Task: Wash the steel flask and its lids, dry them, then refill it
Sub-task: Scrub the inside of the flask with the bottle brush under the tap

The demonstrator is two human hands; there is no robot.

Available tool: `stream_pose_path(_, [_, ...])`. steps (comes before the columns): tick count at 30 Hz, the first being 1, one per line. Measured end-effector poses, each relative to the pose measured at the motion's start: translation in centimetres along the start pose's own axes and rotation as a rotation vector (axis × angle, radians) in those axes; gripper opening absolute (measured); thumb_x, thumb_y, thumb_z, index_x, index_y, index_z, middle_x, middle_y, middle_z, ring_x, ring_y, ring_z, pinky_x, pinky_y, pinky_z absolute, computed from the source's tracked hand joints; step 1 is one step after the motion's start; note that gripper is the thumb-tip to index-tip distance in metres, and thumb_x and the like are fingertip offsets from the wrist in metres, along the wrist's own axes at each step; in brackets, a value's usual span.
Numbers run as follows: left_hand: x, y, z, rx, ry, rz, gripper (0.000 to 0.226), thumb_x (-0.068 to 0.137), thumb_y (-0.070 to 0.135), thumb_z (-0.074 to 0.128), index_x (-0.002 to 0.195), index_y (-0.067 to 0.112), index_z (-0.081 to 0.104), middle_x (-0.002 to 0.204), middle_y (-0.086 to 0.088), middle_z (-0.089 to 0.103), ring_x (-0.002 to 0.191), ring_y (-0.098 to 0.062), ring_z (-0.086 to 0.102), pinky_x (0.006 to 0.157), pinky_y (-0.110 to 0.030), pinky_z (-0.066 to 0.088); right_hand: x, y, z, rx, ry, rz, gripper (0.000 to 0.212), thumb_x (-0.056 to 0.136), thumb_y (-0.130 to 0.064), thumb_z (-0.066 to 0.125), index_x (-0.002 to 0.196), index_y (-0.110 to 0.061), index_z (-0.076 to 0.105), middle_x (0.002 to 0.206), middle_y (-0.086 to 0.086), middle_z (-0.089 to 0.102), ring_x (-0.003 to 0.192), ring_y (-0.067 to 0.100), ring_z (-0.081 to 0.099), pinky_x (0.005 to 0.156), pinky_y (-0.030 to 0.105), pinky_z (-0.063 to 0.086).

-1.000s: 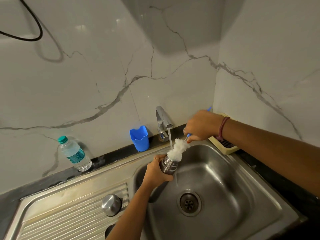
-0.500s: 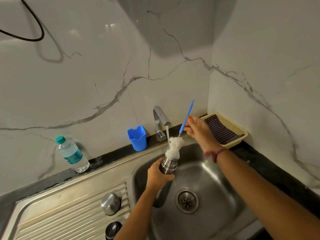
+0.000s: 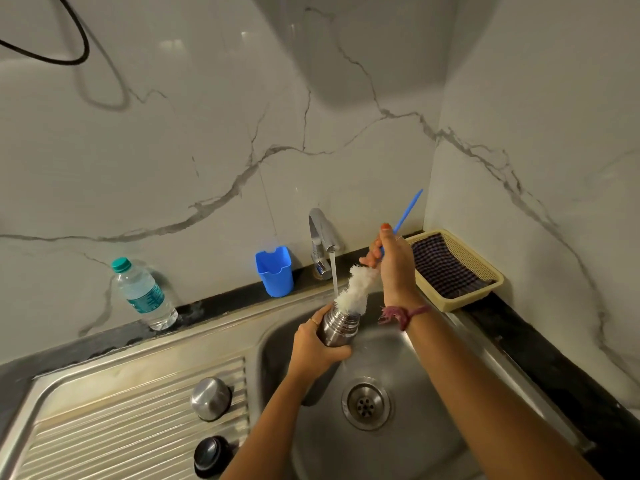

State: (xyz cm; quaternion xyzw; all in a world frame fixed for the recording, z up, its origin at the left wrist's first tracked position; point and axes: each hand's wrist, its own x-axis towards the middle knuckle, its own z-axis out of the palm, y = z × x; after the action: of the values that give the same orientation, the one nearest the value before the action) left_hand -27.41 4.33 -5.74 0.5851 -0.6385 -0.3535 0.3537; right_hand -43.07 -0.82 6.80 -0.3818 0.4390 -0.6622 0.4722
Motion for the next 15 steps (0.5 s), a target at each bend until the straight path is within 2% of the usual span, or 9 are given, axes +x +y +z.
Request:
stream_pose_path(3, [-0.1,-0.4,0.2,-0.039,0.027,-0.009,0.083,0.062,0.014,0.089,0.131,0.031,0.049,0.114,0.013,0.063,0.099,0.005,0.061,0.078,-0.009,0.049,-0.2,-1.2,0.2,0.212,0.07,0.119,0.05,0.097,-0.029,0.046,0.05,-0.023,0.034,0.041,-0.008,0.029,0.036,0.009,0.024,0.039,0.022,0.024])
stream_pose_path(6, [-0.2,-0.9,0.4,-0.033,0.039,-0.024,0.078,0.06,0.021,0.092,0.124,0.035,0.05,0.112,0.016,0.064,0.1,0.008,0.06,0.079,-0.009,0.049,-0.5,-0.9,0.4,0.209,0.1,0.108,0.064,0.097,-0.039,0.046,0.036,-0.023,0.032,0.036,-0.008,0.026,0.031,0.008,0.023,0.036,0.019,0.02])
stream_pose_path(11, [0.4,-1.3,-0.2,-0.004,-0.067,-0.034,0.074,0.061,0.022,0.091,0.122,0.033,0.052,0.108,0.014,0.065,0.098,0.007,0.062,0.08,-0.008,0.048,0.7,0.0,0.4,0.261,-0.225,0.09,0.059,0.098,-0.047,0.037,0.044,-0.025,0.03,0.039,-0.008,0.025,0.034,0.007,0.02,0.038,0.02,0.016])
stream_pose_path(13, [0.8,-1.2,-0.6,0.013,-0.105,-0.025,0.071,0.061,0.022,0.091,0.123,0.026,0.057,0.107,0.011,0.067,0.096,0.004,0.064,0.081,-0.009,0.049,1.6,-0.1,0.2,0.265,-0.354,0.119,0.059,0.098,-0.048,0.034,0.044,-0.026,0.03,0.038,-0.01,0.025,0.033,0.005,0.021,0.036,0.017,0.017])
stream_pose_path(15, [1.2,-1.1,-1.1,0.022,-0.112,-0.019,0.067,0.06,0.02,0.091,0.118,0.027,0.059,0.104,0.01,0.069,0.095,0.001,0.065,0.082,-0.011,0.05,2.4,0.2,-0.1,0.289,-0.429,0.154,0.058,0.097,-0.05,0.032,0.044,-0.026,0.03,0.037,-0.011,0.025,0.033,0.004,0.021,0.036,0.015,0.02])
